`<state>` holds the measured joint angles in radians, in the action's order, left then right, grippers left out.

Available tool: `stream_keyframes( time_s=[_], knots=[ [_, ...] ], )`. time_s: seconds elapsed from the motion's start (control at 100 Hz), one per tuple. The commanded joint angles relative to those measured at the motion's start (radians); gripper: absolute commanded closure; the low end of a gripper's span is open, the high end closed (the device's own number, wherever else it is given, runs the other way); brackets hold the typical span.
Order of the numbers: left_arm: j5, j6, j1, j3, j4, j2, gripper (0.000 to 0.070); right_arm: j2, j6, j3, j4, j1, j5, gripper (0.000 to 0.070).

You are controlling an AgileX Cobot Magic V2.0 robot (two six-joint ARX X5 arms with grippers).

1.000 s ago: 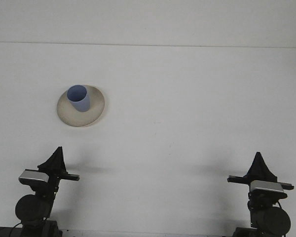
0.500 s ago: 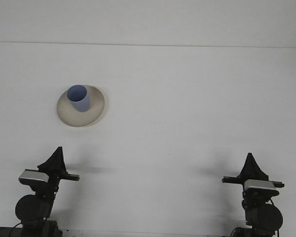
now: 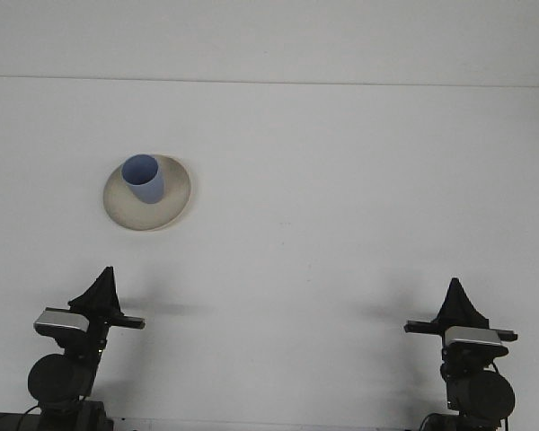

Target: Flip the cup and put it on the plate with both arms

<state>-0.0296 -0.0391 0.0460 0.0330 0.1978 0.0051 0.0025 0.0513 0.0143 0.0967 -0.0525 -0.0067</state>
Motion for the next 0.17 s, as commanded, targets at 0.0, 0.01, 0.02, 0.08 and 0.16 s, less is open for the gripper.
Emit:
stream_keyframes(
  time_s=[0.0, 0.01, 0.02, 0.08, 0.16],
  knots=[
    [0.000, 0.005, -0.001, -0.019, 0.013, -0.002, 0.0689, -0.002, 0.012, -0.002, 0.012, 0.002, 0.000, 0.0700],
    [0.000, 0.005, -0.001, -0.019, 0.013, -0.002, 0.0689, -0.002, 0.012, -0.002, 0.012, 0.002, 0.000, 0.0700],
    [0.000, 0.005, -0.001, -0.019, 0.013, -0.002, 0.0689, -0.001, 0.012, -0.002, 0.012, 0.002, 0.000, 0.0700],
    [0.000, 0.005, -0.001, -0.019, 0.012, -0.002, 0.0689, -0.001, 0.012, -0.002, 0.012, 0.001, 0.000, 0.0700],
    [0.000, 0.005, -0.001, -0.019, 0.013, -0.002, 0.0689, -0.001, 0.012, -0.002, 0.012, 0.002, 0.000, 0.0700]
  ],
)
